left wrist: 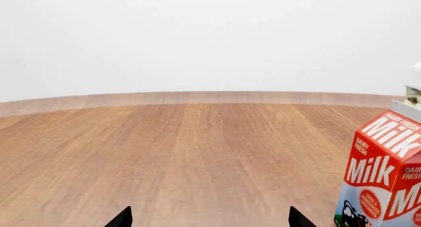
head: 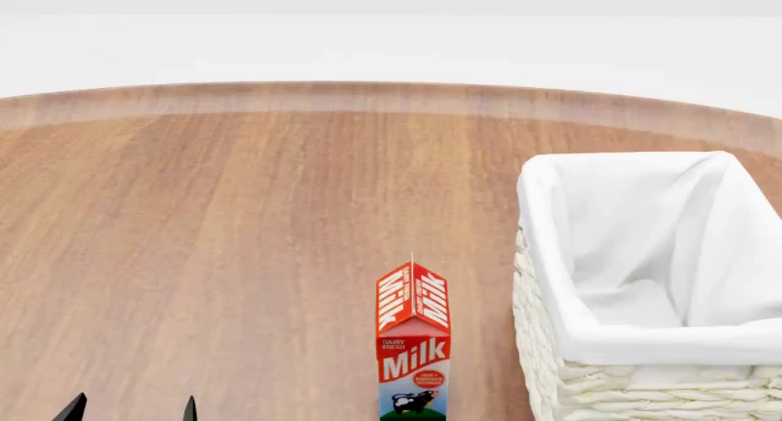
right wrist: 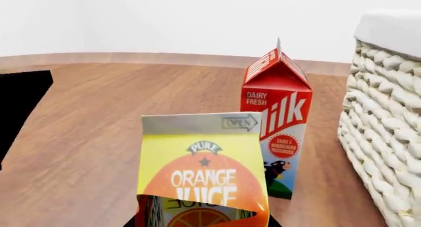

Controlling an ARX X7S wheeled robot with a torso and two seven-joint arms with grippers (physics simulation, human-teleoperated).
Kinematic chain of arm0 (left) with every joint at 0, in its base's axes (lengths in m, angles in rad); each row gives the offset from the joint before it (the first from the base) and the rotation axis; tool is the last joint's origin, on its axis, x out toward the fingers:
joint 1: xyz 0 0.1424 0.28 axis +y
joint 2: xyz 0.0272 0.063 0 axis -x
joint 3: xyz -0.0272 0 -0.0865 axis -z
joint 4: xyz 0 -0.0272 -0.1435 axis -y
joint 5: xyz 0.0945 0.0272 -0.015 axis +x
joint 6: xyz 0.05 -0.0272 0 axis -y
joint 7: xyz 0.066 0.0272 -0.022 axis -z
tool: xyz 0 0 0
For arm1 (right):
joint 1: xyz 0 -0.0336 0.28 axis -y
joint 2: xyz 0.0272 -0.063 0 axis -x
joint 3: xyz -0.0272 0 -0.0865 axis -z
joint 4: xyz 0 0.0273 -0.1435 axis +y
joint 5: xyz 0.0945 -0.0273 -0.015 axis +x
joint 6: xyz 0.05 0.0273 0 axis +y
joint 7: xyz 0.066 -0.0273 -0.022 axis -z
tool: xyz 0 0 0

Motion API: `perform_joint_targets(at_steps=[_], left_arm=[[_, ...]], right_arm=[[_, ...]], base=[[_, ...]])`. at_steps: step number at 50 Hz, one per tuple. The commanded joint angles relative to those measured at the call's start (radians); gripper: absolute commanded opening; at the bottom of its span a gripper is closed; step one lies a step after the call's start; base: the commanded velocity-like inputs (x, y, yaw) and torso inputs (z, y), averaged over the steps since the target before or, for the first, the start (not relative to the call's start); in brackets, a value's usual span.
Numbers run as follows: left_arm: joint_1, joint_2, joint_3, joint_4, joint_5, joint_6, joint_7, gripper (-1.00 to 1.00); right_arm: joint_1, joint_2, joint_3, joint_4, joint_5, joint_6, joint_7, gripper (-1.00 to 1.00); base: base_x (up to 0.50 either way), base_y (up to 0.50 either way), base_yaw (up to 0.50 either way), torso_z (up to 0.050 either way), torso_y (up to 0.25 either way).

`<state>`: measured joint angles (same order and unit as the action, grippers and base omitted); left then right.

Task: Pick up the orange juice, and put it in the basket.

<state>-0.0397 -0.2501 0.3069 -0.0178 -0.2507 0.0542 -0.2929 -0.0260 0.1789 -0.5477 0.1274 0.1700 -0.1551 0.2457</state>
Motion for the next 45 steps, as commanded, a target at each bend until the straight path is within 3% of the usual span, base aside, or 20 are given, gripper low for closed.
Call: perform_joint_targets(at_steps=[1,45], left_arm=[[-0.001,-0.003,0.004,0.0,-0.003,0.001,-0.004,1.0],[-0.005,-0.014,0.019,-0.002,-0.014,0.006,-0.017,1.0]], right_arm=[[-0.037,0.039,-0.006,-0.193,-0.03,0.073,0.025,-1.0],[-0.062,0.118,0.003,-0.538,-0.019,0.227,0.089,-1.0]], base=[[0.0,0.0,0.0,0.0,0.0],[0.0,0.0,0.0,0.0,0.0]])
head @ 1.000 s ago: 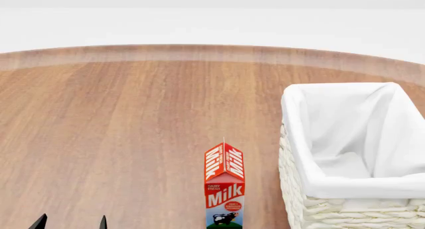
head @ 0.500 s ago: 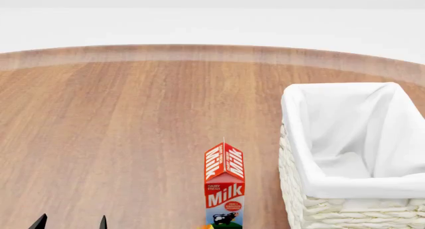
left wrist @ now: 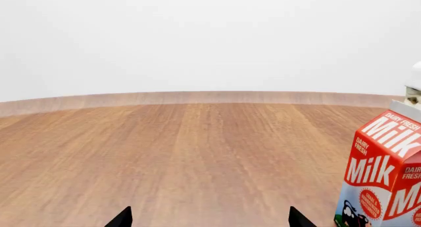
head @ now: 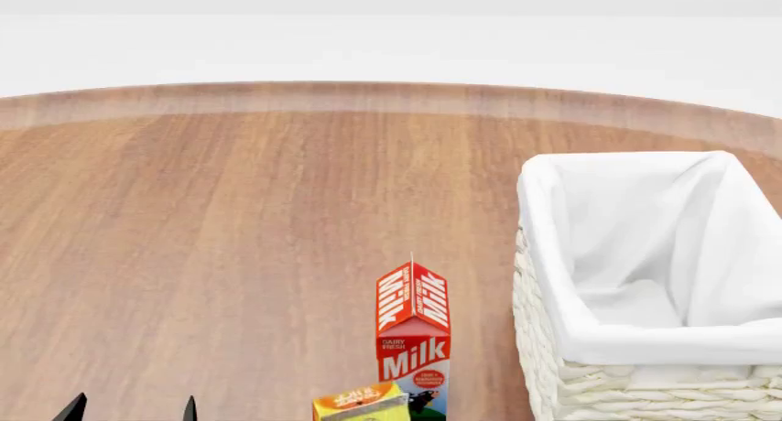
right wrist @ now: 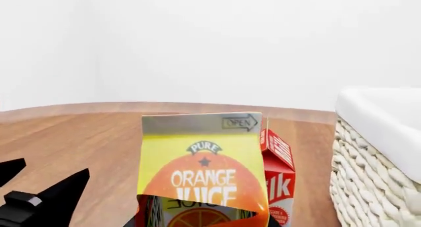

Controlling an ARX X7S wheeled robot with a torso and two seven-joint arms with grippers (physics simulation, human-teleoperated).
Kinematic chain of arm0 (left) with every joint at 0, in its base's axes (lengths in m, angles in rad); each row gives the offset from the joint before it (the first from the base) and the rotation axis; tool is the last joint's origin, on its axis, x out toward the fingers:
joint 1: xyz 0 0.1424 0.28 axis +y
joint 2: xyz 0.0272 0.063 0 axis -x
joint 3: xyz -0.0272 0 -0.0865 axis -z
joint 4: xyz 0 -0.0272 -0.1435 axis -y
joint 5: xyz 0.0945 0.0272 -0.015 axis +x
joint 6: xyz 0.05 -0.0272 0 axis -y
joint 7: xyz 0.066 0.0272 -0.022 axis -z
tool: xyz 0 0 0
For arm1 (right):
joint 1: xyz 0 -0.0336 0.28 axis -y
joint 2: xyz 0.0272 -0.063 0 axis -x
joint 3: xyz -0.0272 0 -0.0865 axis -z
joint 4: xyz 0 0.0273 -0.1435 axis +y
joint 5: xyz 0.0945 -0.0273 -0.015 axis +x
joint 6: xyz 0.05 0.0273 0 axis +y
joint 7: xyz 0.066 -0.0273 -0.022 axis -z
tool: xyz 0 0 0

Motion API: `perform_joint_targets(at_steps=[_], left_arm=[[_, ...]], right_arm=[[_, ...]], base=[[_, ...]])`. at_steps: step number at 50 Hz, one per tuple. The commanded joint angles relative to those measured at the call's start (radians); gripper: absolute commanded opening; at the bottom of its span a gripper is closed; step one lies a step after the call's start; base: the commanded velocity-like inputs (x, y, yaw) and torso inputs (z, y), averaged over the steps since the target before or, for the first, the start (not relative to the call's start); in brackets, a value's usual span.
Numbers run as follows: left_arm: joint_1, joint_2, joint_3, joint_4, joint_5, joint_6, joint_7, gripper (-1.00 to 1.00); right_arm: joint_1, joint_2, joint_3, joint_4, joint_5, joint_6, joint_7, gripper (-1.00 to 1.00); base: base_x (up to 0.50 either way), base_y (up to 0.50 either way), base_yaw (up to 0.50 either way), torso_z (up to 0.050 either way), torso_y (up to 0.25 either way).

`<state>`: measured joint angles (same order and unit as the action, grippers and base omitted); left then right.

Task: Pick up the orange juice, and put it in the basket.

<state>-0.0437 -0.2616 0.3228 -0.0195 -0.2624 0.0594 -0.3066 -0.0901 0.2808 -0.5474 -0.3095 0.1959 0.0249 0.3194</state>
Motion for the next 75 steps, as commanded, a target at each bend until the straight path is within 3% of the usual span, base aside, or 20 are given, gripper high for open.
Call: perform_joint_targets(at_steps=[1,35,67,72,75], left_arm=[[-0.001,-0.003,0.004,0.0,-0.003,0.001,-0.003,1.0],[-0.004,-0.01,0.014,-0.002,-0.011,0.005,-0.012,1.0],[-0.006,-0.017,0.024,-0.003,-0.017,0.008,-0.02,1.0],[-0.007,-0.018,0.025,-0.003,-0.018,0.009,-0.022,1.0],[-0.007,-0.019,0.026,-0.003,-0.019,0.009,-0.022,1.0]], right_arm=[[0.002,0.018,0.003,-0.109,-0.044,0.052,0.017,-1.0],[0.046,0.072,0.05,-0.507,-0.01,0.356,0.092,-1.0],[0.186,0.092,0.137,-0.728,0.097,0.63,0.156,-1.0],[0.227,0.137,0.135,-0.736,0.158,0.64,0.218,-1.0],[0.319,0.241,0.082,-0.737,0.285,0.617,0.367,-1.0]], base=[[0.0,0.0,0.0,0.0,0.0],[0.0,0.0,0.0,0.0,0.001],[0.0,0.0,0.0,0.0,0.001],[0.0,0.0,0.0,0.0,0.0],[0.0,0.0,0.0,0.0,0.0]])
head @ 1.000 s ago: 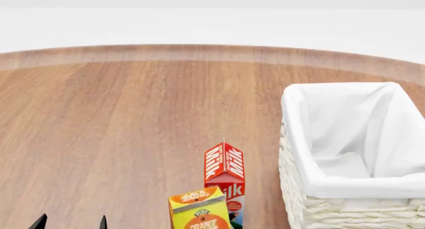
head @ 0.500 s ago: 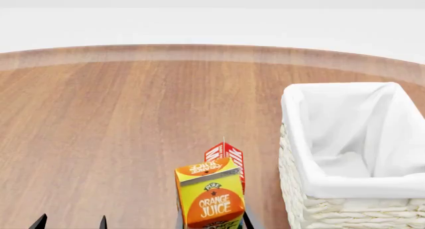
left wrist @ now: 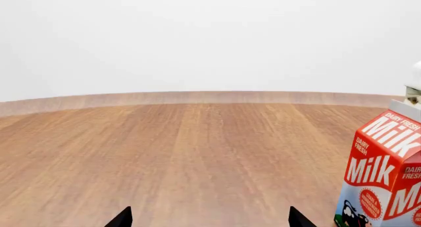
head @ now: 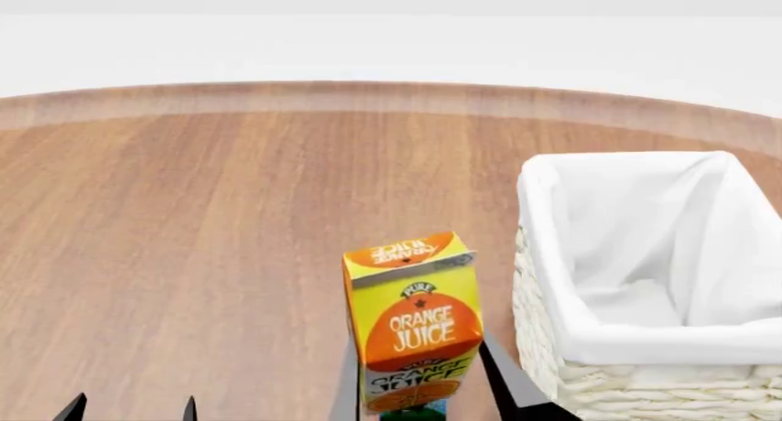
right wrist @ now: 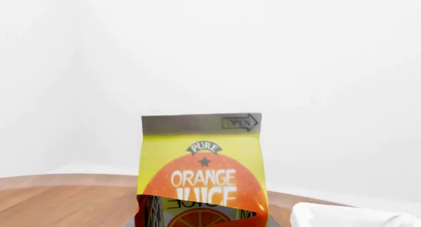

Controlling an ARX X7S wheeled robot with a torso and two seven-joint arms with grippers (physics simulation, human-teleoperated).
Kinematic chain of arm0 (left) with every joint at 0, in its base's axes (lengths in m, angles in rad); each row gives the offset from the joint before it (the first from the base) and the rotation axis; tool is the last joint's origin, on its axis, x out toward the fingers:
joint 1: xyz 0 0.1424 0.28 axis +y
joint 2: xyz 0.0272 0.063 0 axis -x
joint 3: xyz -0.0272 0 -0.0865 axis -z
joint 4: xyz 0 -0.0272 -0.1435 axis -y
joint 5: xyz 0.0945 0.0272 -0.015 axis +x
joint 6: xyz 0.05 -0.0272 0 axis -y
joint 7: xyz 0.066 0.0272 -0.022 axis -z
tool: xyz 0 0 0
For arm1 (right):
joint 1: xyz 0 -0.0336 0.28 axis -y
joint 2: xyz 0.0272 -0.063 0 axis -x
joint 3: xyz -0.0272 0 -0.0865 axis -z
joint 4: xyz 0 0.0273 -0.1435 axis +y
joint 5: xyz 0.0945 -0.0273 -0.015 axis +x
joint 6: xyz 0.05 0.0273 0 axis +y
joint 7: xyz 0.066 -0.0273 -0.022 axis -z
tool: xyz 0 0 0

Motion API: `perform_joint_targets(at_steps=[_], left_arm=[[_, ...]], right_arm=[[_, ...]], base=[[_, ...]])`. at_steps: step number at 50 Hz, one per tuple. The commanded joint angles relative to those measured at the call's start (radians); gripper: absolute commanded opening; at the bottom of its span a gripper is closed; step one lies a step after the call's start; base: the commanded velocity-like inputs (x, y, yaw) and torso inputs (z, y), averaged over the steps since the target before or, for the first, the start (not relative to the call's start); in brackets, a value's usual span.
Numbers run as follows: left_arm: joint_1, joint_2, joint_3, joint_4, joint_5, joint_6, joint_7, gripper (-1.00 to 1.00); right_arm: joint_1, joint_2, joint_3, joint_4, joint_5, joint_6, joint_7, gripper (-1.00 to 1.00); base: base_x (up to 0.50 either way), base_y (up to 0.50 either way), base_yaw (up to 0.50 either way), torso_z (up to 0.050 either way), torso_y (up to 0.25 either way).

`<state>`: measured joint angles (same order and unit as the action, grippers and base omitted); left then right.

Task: Pick up the orange juice, and put it in the basket.

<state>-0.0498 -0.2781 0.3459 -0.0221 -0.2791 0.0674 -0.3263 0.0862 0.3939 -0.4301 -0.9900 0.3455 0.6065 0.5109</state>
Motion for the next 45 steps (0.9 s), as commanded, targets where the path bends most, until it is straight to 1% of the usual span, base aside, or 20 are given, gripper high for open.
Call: perform_joint_targets(at_steps=[1,5,9,14,16,21,24,34,39,45], left_arm=[[-0.001,-0.002,0.003,0.0,-0.002,0.001,-0.003,1.0],[-0.001,-0.003,0.004,-0.001,-0.003,0.002,-0.004,1.0],[-0.002,-0.004,0.006,-0.001,-0.004,0.002,-0.005,1.0],[-0.002,-0.005,0.007,-0.001,-0.005,0.002,-0.006,1.0],[-0.002,-0.005,0.007,-0.001,-0.005,0.003,-0.006,1.0],[-0.002,-0.006,0.009,-0.001,-0.006,0.003,-0.007,1.0],[-0.003,-0.007,0.01,-0.001,-0.007,0.003,-0.008,1.0],[-0.003,-0.009,0.012,-0.001,-0.009,0.004,-0.01,1.0],[-0.004,-0.01,0.014,-0.002,-0.01,0.005,-0.011,1.0],[-0.004,-0.011,0.015,-0.002,-0.011,0.005,-0.013,1.0]], right_arm=[[0.173,0.161,-0.062,-0.056,0.174,0.021,0.226,-1.0],[0.304,0.274,-0.165,-0.056,0.3,-0.03,0.392,-1.0],[0.424,0.36,-0.285,-0.056,0.375,-0.096,0.517,-1.0],[0.556,0.433,-0.398,-0.056,0.446,-0.157,0.62,-1.0],[0.624,0.467,-0.468,-0.056,0.471,-0.197,0.667,-1.0],[0.749,0.523,-0.58,-0.056,0.513,-0.26,0.739,-1.0],[0.78,0.55,-0.58,-0.048,0.54,-0.28,0.749,-1.0],[0.808,0.608,-0.545,-0.017,0.587,-0.321,0.745,-1.0],[0.807,0.631,-0.531,0.006,0.596,-0.344,0.736,-1.0],[0.762,0.659,-0.522,0.057,0.574,-0.411,0.714,-1.0]], base=[[0.0,0.0,0.0,0.0,0.0],[0.0,0.0,0.0,0.0,0.0],[0.0,0.0,0.0,0.0,0.003],[0.0,0.0,0.0,0.0,0.0],[0.0,0.0,0.0,0.0,0.0],[0.0,0.0,0.0,0.0,0.0],[0.0,0.0,0.0,0.0,0.0],[0.0,0.0,0.0,0.0,0.001],[0.0,0.0,0.0,0.002,0.0],[0.0,0.0,0.0,0.0,0.0]])
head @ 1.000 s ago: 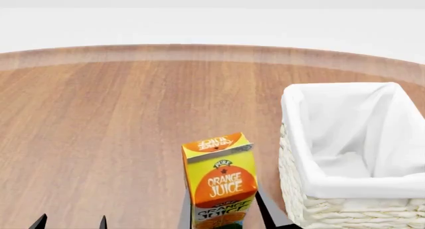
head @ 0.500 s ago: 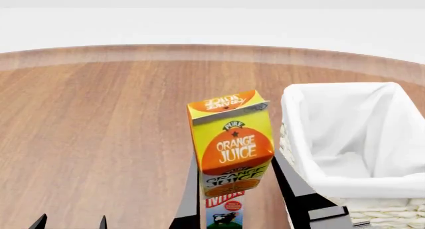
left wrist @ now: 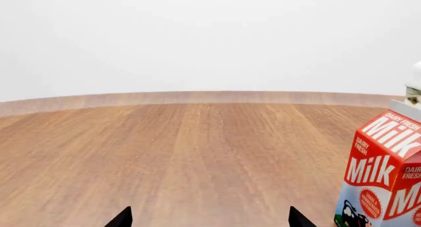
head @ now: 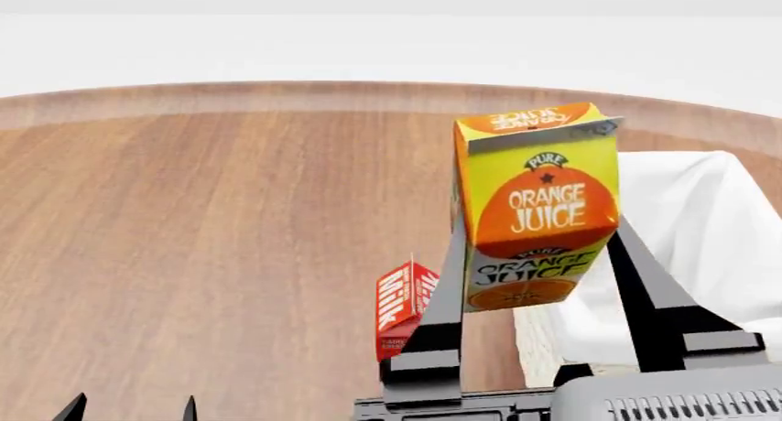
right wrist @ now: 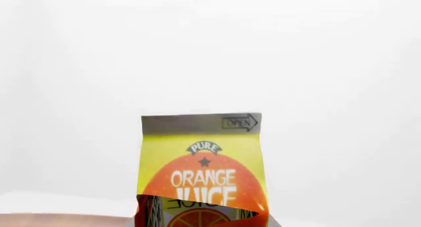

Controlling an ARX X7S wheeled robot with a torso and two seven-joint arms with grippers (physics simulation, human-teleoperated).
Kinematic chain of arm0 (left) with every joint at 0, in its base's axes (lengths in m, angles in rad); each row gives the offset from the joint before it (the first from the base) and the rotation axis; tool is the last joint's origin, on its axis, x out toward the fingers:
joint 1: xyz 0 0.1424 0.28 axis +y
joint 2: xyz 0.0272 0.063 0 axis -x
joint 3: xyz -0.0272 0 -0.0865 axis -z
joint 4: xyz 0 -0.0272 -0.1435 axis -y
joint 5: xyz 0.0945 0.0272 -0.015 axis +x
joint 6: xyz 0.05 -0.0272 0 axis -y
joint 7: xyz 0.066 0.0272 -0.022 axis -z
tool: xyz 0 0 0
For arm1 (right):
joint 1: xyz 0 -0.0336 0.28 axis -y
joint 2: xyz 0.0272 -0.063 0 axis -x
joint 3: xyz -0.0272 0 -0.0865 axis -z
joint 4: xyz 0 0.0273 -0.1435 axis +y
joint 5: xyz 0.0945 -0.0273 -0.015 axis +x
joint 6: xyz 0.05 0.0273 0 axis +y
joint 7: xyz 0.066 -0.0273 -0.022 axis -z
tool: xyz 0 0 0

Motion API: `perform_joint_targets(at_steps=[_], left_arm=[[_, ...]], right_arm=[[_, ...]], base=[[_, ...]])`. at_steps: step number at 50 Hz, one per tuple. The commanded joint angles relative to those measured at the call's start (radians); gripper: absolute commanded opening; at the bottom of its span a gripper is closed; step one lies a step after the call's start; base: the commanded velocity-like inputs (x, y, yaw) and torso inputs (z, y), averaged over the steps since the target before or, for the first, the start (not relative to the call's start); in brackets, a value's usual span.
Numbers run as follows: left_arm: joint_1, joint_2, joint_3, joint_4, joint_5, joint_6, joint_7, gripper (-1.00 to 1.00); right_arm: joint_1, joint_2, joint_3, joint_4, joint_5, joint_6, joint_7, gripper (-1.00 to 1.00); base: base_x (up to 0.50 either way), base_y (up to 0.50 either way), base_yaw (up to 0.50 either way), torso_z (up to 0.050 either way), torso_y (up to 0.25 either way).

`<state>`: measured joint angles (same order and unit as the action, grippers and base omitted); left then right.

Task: Pick up the orange juice, and put it in the basket.

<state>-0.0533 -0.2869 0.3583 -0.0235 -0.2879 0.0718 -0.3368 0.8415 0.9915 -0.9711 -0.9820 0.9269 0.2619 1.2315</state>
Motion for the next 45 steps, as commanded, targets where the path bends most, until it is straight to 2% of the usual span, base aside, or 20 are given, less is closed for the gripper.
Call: perform_joint_targets(at_steps=[1,23,33,45], left_arm=[[-0.001,-0.002,0.003,0.0,-0.002,0.001,-0.003,1.0],[-0.002,-0.006,0.009,-0.001,-0.006,0.003,-0.007,1.0],[-0.003,-0.008,0.011,-0.001,-0.008,0.004,-0.009,1.0],[-0.004,-0.01,0.014,-0.002,-0.01,0.005,-0.012,1.0]], right_arm=[[0.003,0.063,0.018,0.054,-0.011,-0.068,-0.008,-1.0],[-0.099,0.097,0.056,0.288,-0.022,-0.248,-0.069,-1.0],[-0.116,0.029,0.053,0.468,-0.025,-0.283,-0.125,-1.0],[-0.08,-0.054,0.036,0.622,-0.037,-0.239,-0.175,-1.0]], base=[[0.0,0.0,0.0,0.0,0.0],[0.0,0.0,0.0,0.0,0.001],[0.0,0.0,0.0,0.001,0.0],[0.0,0.0,0.0,0.0,0.001]])
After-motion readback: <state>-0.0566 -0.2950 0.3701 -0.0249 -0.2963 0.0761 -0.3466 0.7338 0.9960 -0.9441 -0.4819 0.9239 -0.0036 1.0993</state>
